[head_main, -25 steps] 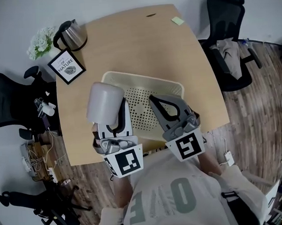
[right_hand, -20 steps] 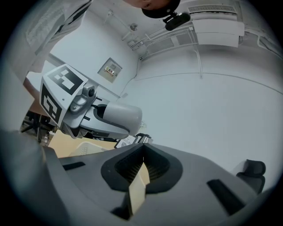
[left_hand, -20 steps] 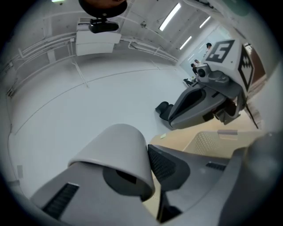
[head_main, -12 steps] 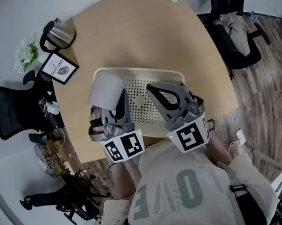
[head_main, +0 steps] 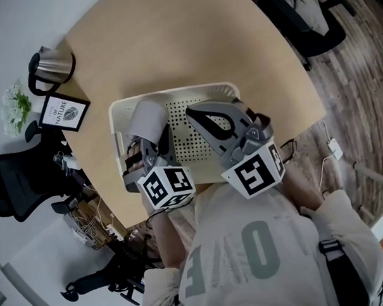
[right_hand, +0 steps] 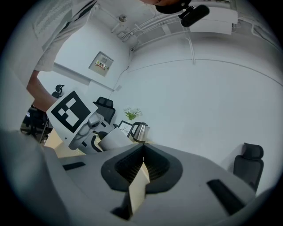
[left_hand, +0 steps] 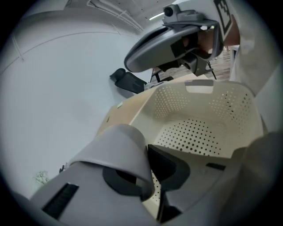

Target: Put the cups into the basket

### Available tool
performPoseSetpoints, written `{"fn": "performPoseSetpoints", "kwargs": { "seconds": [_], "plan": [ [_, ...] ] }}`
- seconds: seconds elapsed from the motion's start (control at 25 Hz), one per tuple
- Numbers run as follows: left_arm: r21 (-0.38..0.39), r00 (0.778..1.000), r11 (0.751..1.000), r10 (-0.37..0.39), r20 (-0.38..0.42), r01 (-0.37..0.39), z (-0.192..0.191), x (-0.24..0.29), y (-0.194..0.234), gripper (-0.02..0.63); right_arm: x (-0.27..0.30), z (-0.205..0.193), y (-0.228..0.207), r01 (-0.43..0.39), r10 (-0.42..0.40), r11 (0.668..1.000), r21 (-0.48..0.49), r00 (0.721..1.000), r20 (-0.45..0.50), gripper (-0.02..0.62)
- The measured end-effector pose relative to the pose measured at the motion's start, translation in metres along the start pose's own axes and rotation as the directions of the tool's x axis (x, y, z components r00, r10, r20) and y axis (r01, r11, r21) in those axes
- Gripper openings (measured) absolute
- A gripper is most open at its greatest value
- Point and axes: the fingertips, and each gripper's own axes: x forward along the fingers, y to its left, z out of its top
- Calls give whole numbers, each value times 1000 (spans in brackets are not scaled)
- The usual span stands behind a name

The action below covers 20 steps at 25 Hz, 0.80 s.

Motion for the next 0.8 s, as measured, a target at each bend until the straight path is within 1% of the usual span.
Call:
{"fn": "performPoseSetpoints", "kwargs": {
  "seconds": [0.08, 0.12, 0.24, 0.32, 0.48, 0.56, 0.68, 0.76, 0.8],
  "plan": [
    [12, 997, 998, -67, -25, 67, -5, 10, -13, 54, 3, -5, -3, 8, -8, 1000, 2, 1000, -10, -2],
    [16, 993, 994, -112, -37, 113, -8, 14, -21, 52, 5, -7, -4, 13, -13, 1000, 6, 1000, -15, -2],
    [37, 966, 968, -246, -86, 250, -18, 24, -46, 54, 8, -13, -7, 24, -23, 1000, 19, 999, -30, -2],
    [58, 947, 951, -294, -127, 303, -24, 29, -57, 54, 10, -17, -8, 22, -21, 999, 33, 999, -37, -2],
    [92, 911, 918, -363, -194, 385, -36, 38, -75, 54, 15, -23, -5, 4, -1, 997, 72, 999, -44, -2],
    [120, 885, 892, -402, -233, 436, -43, 40, -84, 54, 18, -23, -4, -2, 5, 998, 69, 999, -49, -2],
    [160, 842, 845, -453, -294, 511, -54, 42, -100, 54, 21, -22, -3, -11, 14, 998, 60, 999, -47, -2],
    [193, 821, 816, -472, -322, 545, -58, 43, -109, 55, 22, -22, -2, -12, 15, 998, 57, 999, -46, -2],
    [217, 814, 802, -475, -334, 557, -60, 43, -112, 55, 21, -22, -3, -11, 13, 998, 55, 999, -46, -2]
  ]
}}
